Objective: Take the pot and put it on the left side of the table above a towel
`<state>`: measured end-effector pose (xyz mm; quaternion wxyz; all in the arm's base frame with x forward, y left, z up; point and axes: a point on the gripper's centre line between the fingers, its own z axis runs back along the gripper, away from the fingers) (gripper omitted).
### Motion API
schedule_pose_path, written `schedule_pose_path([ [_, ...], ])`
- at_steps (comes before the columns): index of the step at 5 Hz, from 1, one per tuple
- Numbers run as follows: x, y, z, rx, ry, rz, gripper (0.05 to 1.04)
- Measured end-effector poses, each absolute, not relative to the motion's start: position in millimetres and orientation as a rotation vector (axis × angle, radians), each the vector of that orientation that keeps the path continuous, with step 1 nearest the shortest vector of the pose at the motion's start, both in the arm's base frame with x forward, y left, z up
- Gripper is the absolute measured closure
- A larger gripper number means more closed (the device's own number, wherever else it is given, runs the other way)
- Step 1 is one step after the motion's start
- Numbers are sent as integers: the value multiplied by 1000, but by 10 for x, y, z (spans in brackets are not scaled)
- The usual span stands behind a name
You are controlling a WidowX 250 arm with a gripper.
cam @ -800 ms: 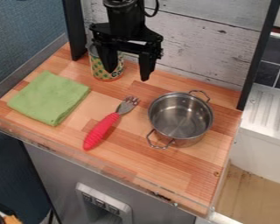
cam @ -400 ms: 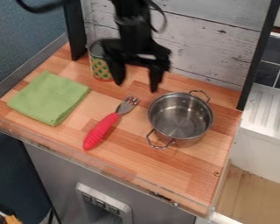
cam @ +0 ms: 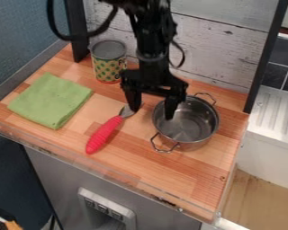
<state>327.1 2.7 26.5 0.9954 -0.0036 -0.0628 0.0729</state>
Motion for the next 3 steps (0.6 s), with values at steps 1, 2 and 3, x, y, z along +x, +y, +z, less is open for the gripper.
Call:
schedule_pose_path([
  [1, 3244, 30, 132, -2, -88, 129, 100],
  [2, 3251, 28, 69, -3, -84, 130, 224],
  [3, 3253, -25, 59, -3, -92, 119, 528],
])
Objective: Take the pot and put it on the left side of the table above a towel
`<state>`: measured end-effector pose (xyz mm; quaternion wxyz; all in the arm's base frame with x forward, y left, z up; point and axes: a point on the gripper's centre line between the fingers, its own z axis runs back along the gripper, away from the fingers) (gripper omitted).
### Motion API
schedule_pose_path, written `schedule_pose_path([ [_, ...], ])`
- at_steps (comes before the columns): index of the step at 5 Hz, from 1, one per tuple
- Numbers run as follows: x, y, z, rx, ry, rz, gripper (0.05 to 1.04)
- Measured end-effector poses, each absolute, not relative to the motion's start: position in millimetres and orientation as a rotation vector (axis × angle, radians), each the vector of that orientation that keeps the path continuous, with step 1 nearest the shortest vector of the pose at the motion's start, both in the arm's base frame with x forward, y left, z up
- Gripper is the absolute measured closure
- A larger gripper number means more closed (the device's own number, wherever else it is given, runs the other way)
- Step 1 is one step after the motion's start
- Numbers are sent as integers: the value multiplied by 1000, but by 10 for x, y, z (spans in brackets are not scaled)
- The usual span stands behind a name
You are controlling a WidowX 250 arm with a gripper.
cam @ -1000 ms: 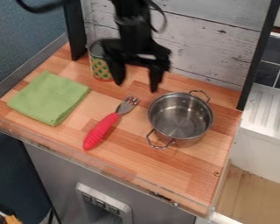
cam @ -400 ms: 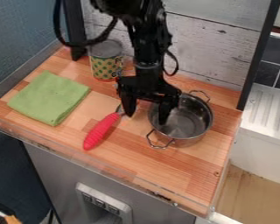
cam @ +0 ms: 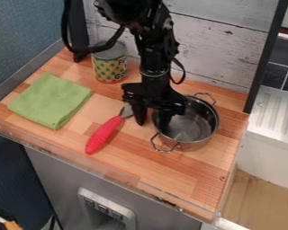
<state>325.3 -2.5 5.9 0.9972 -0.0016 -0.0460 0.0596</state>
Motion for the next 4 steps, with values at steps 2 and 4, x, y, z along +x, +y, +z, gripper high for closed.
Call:
schedule_pose_path([
  [2, 3246, -100, 74, -7, -83, 107, 960],
  [4, 3255, 142, 495, -61, -138, 138, 1001],
])
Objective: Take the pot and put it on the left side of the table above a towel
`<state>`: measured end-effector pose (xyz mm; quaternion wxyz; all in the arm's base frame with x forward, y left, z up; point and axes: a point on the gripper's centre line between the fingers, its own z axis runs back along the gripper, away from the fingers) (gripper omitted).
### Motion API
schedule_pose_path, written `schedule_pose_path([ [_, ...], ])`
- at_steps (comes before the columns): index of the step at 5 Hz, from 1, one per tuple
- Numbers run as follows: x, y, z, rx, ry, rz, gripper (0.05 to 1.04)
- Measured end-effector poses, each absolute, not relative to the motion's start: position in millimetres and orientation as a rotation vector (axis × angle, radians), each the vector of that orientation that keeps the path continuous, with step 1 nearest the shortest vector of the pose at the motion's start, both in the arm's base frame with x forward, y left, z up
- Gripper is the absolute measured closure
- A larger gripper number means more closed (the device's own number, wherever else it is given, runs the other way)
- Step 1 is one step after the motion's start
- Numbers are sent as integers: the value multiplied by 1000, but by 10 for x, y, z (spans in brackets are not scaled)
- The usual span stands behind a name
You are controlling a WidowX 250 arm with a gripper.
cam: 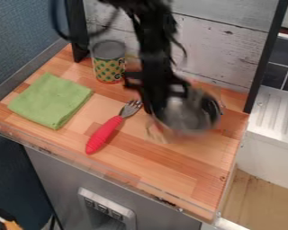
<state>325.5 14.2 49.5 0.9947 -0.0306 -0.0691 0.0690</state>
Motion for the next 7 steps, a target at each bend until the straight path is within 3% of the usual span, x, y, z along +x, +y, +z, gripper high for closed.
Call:
schedule_pose_path([
  [1, 3102, 621, 735, -71, -175, 153, 1002],
  [3, 2672, 1556, 664, -27, -145, 285, 1003],
  [6, 2831, 2203, 294, 14, -107, 377, 1003],
  [7, 2721, 2294, 254, 18, -75, 380, 1003],
])
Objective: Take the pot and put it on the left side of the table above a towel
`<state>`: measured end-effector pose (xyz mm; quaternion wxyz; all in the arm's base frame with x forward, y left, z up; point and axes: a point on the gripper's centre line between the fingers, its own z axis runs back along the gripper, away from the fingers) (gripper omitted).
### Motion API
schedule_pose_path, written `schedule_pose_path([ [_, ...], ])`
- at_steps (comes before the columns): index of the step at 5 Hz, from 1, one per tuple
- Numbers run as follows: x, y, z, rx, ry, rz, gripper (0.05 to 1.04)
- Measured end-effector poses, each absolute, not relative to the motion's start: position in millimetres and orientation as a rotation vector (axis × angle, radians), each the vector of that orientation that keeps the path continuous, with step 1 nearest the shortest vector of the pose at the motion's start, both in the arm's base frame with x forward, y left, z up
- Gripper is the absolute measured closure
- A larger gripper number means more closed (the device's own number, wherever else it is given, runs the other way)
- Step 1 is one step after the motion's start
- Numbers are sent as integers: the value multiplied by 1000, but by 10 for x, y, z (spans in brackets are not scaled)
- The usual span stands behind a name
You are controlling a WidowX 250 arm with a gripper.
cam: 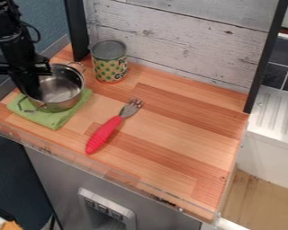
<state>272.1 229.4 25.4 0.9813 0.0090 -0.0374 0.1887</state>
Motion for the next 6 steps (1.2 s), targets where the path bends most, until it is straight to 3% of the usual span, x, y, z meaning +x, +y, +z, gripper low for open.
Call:
schedule_pose_path([
  [2, 2650, 2376, 236, 1, -64, 382, 981],
  [3, 2642, 2319, 214, 3, -47, 346, 808],
  [5, 2684, 2211, 523, 36, -85, 225, 225],
  [6, 2680, 2192, 663, 54, -95, 153, 72],
])
